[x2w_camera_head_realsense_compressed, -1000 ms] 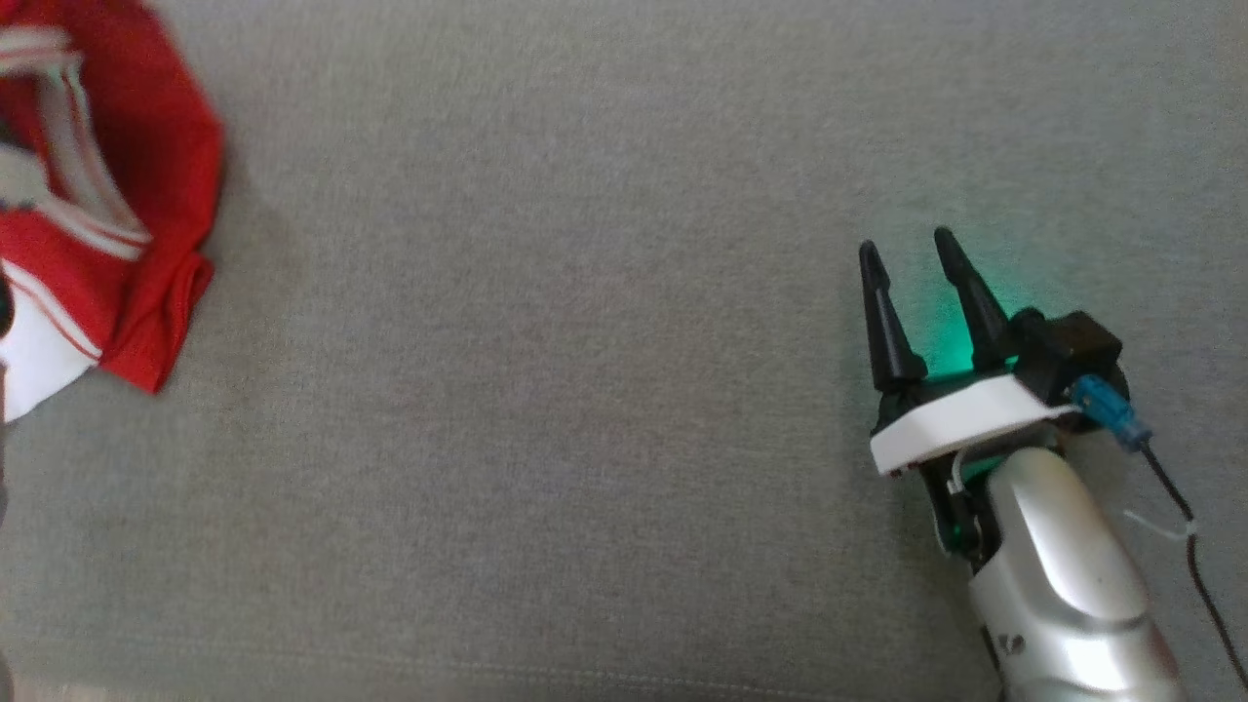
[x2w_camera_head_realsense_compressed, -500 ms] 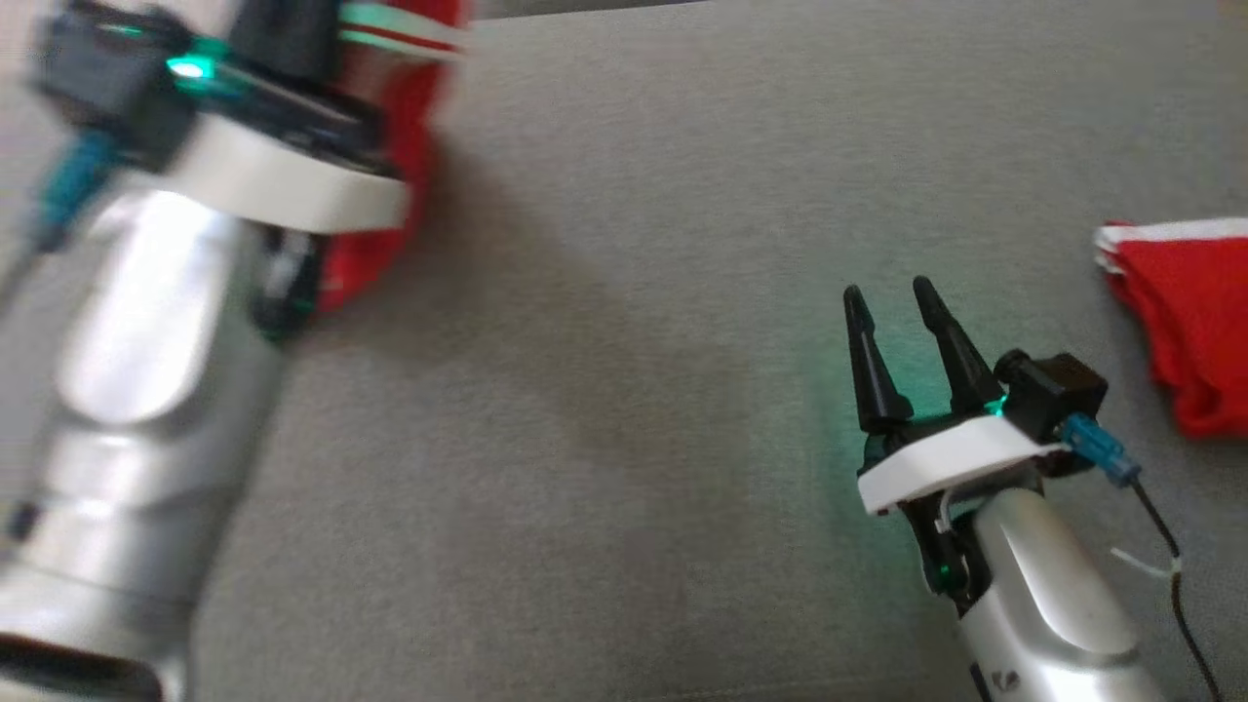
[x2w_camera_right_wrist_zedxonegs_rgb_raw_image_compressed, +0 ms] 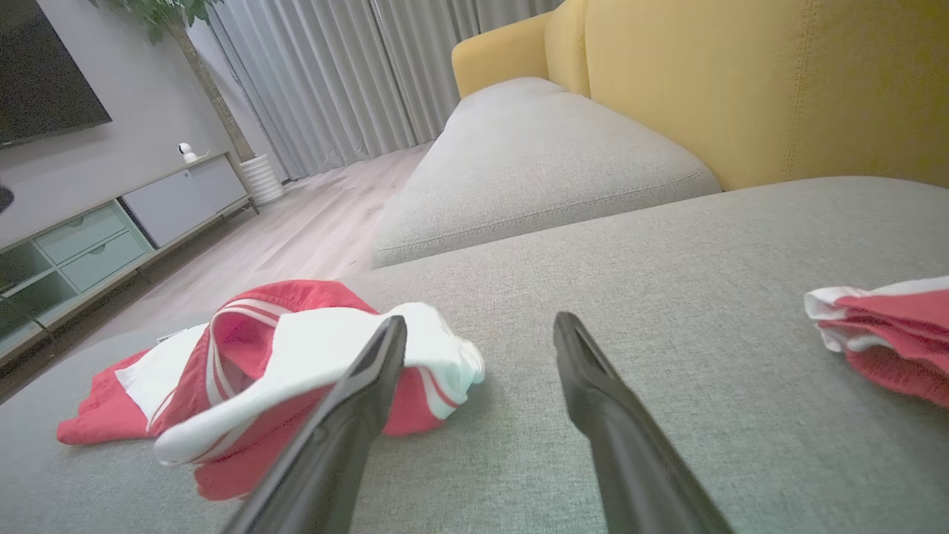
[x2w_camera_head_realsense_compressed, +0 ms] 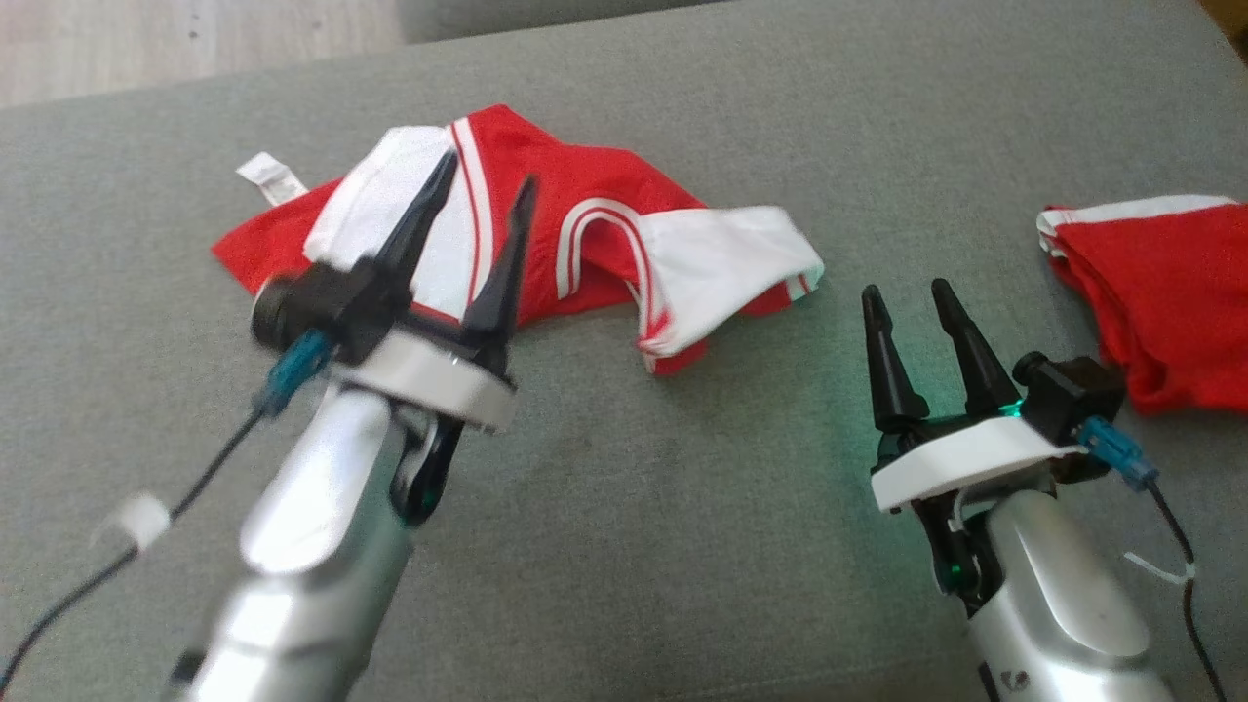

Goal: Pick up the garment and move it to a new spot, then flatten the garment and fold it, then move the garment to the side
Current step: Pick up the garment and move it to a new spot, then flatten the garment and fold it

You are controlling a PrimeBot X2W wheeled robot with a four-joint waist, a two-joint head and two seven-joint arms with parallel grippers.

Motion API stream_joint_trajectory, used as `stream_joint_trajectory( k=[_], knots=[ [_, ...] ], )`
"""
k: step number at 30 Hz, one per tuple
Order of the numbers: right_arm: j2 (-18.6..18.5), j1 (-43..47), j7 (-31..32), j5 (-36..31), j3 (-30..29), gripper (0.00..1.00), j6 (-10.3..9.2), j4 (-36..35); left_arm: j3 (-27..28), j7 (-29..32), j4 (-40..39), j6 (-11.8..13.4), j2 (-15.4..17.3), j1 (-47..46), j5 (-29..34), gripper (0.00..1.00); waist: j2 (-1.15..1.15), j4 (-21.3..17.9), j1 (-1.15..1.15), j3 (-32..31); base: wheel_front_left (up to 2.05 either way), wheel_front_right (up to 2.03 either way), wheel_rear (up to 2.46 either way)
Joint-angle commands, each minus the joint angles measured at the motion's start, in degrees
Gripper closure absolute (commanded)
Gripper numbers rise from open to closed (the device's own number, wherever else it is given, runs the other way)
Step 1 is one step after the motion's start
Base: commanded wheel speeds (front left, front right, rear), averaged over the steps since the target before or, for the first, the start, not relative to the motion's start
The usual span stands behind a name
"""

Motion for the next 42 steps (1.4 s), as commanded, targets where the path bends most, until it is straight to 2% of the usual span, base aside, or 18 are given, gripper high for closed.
stream_joint_trajectory(
  k=[1, 7, 12, 18, 26, 34, 38, 42],
  knots=[
    [0.09, -0.52, 0.03, 0.04, 1.02, 0.00, -0.04, -1.85, 3.03, -0.22, -1.68, 0.56, 0.99, -0.52, 0.73, 0.00, 0.00, 0.67, 0.00, -0.72, 0.00, 0.00, 0.00],
    [0.09, 1.12, 0.03, 0.15, 0.71, 0.00, -0.04, -1.80, 12.46, -0.22, -3.70, 3.32, 0.94, 11.02, 5.53, 0.00, 0.00, 3.11, 0.00, -4.05, 0.00, 0.00, 0.00],
    [0.09, 3.73, 0.03, 0.65, 0.85, 0.00, -0.04, -1.16, 20.41, -0.23, -6.70, 5.21, -0.48, 21.87, 8.49, 0.00, 0.00, 4.77, 0.00, -7.24, 0.00, 0.00, 0.00],
    [0.09, 6.82, 0.03, 1.17, 1.73, 0.00, -0.04, 0.02, 25.91, -0.23, -10.05, 4.47, -2.75, 33.35, 11.54, 0.00, 0.00, 5.89, 0.00, -9.17, 0.00, 0.00, 0.00],
    [0.09, 6.43, 0.02, 0.85, 3.24, 0.00, -0.04, -0.04, 27.66, -0.23, -10.57, 2.65, -3.81, 36.41, 13.54, 0.00, 0.00, 7.62, 0.00, -8.62, 0.00, 0.00, 0.00],
    [0.09, 2.05, 0.02, 2.02, 6.54, 0.00, -0.04, 0.69, 26.11, -0.23, -9.44, 1.78, -3.95, 35.17, 12.67, 0.00, 0.00, 10.47, 0.00, -7.42, 0.00, 0.00, 0.00],
    [0.09, -1.44, 0.02, 3.05, 10.34, 0.00, -0.04, 1.05, 24.54, -0.23, -8.92, 1.55, -3.96, 34.58, 11.75, 0.00, 0.00, 12.52, 0.00, -6.35, 0.00, 0.00, 0.00],
    [0.09, -6.29, 0.02, 3.66, 14.28, 0.00, -0.04, 2.88, 22.02, -0.23, -8.57, 1.33, -3.96, 32.74, 11.06, 0.00, 0.00, 16.28, 0.00, -4.32, 0.00, 0.00, 0.00]
  ],
)
